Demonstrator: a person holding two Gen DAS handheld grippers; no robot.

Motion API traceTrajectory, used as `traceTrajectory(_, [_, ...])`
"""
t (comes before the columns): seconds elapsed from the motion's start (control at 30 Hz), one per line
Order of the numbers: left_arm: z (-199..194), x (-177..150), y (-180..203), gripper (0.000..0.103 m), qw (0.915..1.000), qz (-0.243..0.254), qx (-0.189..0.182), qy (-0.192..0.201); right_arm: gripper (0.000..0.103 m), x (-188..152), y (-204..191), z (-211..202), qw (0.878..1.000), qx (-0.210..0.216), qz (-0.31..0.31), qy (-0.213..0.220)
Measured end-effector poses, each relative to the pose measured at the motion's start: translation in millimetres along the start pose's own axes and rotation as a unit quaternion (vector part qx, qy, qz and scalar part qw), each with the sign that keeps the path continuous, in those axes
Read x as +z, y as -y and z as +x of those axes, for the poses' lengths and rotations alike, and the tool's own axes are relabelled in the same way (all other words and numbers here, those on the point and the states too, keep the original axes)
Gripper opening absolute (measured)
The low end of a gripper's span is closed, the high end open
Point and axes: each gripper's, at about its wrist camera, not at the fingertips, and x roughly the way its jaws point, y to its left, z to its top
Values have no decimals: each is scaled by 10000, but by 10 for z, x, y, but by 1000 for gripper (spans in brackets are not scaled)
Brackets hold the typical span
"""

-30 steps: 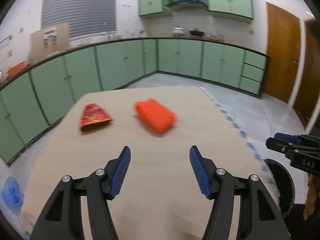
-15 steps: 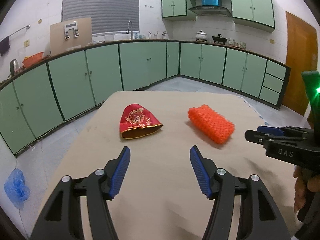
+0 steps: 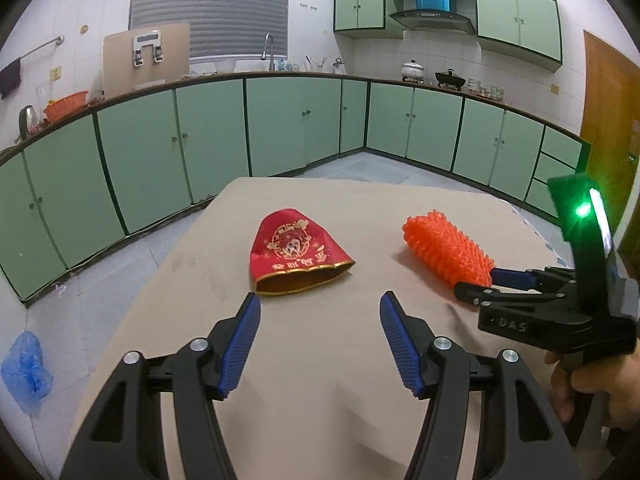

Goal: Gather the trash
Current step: 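Grasp the orange foam net with the right tool and lift it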

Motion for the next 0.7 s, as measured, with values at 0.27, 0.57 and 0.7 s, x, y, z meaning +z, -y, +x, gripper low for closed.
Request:
traceTrajectory(0.27, [229, 101, -93, 61, 10000, 8, 44, -55, 20, 181, 120, 42, 9996, 188, 180, 82])
traceTrajectory(0.57, [416, 148, -282, 61, 9996, 70, 151, -247, 10, 312, 176, -3, 9983, 307, 366, 336])
traceTrajectory(0.7, [557, 133, -359, 61, 9985, 85, 195, -503, 10, 346, 146, 1, 9980, 332, 349, 402])
